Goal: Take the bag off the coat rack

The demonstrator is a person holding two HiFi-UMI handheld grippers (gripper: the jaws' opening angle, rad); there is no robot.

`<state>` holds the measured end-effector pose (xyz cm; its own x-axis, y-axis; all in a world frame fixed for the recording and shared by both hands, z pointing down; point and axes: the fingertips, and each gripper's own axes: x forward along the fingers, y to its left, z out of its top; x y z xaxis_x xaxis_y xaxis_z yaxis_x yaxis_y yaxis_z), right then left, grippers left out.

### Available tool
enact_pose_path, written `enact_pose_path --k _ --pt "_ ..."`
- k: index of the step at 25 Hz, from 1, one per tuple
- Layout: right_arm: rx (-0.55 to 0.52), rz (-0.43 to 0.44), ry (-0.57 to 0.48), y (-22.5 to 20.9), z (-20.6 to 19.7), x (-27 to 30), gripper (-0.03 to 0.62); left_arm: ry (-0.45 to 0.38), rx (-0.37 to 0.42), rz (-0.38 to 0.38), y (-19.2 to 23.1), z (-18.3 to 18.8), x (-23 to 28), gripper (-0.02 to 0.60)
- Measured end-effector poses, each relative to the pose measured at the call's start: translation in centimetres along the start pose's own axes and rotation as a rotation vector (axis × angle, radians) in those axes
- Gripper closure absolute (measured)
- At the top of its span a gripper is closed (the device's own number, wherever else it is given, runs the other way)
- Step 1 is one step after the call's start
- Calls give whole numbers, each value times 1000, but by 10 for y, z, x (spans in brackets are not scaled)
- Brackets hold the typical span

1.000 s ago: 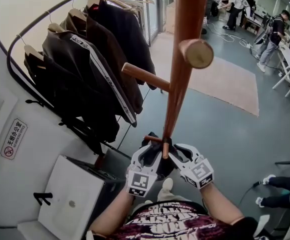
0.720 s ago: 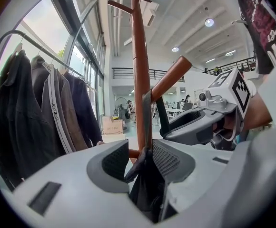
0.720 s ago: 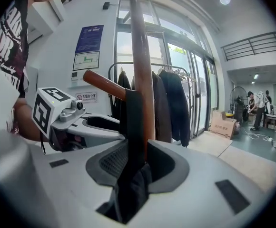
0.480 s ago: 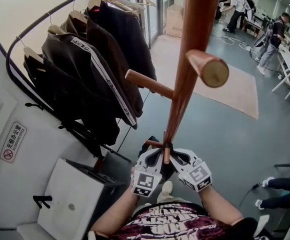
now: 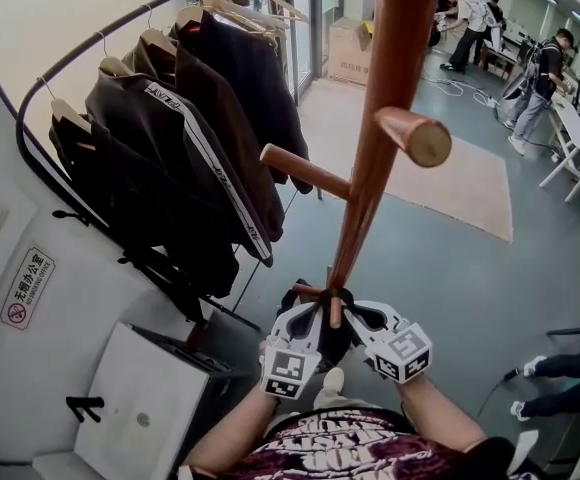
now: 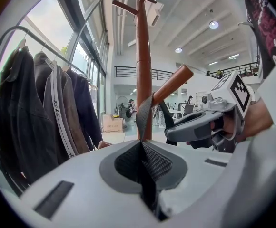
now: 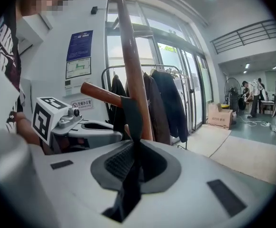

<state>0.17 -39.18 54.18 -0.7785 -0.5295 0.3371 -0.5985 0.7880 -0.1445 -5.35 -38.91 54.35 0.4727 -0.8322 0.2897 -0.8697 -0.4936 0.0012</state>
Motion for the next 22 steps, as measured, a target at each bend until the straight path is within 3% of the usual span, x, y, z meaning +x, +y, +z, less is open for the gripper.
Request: enact_pose_path --k 3,22 --pt "18 -4 -20 -3 5 -4 562 -19 -24 10 2 5 -6 574" --pt "-19 36 -138 42 66 -44 562 -147 47 -1 -9 69 -69 574"
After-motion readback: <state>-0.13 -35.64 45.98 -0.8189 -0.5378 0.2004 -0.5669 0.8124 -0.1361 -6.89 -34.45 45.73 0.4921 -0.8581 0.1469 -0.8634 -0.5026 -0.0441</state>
